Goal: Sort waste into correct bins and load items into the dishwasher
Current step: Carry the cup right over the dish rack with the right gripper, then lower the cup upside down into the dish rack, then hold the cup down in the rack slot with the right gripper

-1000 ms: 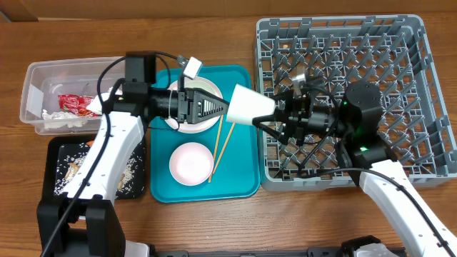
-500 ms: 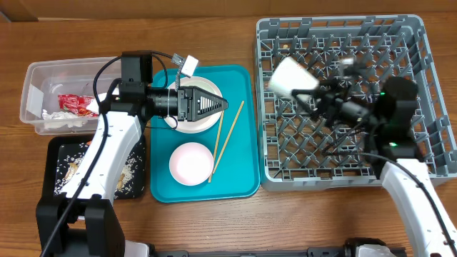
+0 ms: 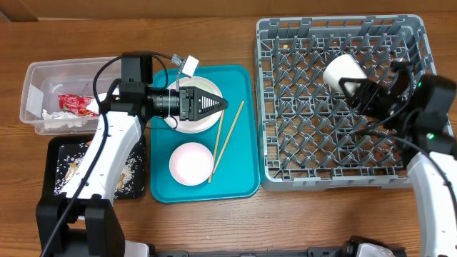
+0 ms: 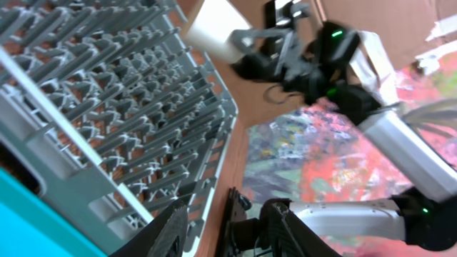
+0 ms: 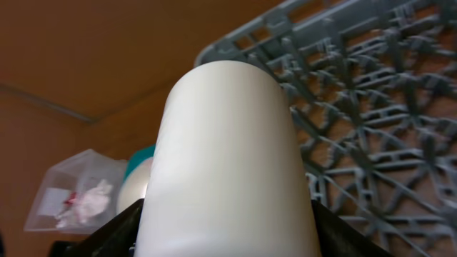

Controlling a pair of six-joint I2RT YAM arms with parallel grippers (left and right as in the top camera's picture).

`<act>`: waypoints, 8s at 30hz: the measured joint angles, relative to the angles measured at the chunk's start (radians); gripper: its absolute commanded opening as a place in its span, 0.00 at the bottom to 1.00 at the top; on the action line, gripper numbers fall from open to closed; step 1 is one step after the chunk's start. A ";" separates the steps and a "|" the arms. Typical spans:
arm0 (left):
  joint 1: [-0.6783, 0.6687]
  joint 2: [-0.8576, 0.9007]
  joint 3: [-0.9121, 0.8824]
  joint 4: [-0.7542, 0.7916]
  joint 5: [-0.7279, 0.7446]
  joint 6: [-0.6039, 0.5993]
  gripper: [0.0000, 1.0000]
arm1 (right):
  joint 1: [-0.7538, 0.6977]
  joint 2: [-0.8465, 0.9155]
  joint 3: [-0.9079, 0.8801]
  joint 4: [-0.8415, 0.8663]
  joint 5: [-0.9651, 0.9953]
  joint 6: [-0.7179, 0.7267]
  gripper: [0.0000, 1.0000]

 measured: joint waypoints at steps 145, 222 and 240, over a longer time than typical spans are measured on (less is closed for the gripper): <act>0.072 0.000 0.110 -0.109 -1.021 -0.176 1.00 | 0.459 0.520 0.634 -1.197 0.537 -0.122 0.17; 0.072 0.000 0.110 -0.109 -1.021 -0.176 1.00 | 0.459 0.428 0.457 -0.963 0.531 -0.126 0.19; 0.072 0.000 0.110 -0.109 -1.021 -0.176 1.00 | 0.459 0.428 0.454 -0.894 0.531 -0.126 0.49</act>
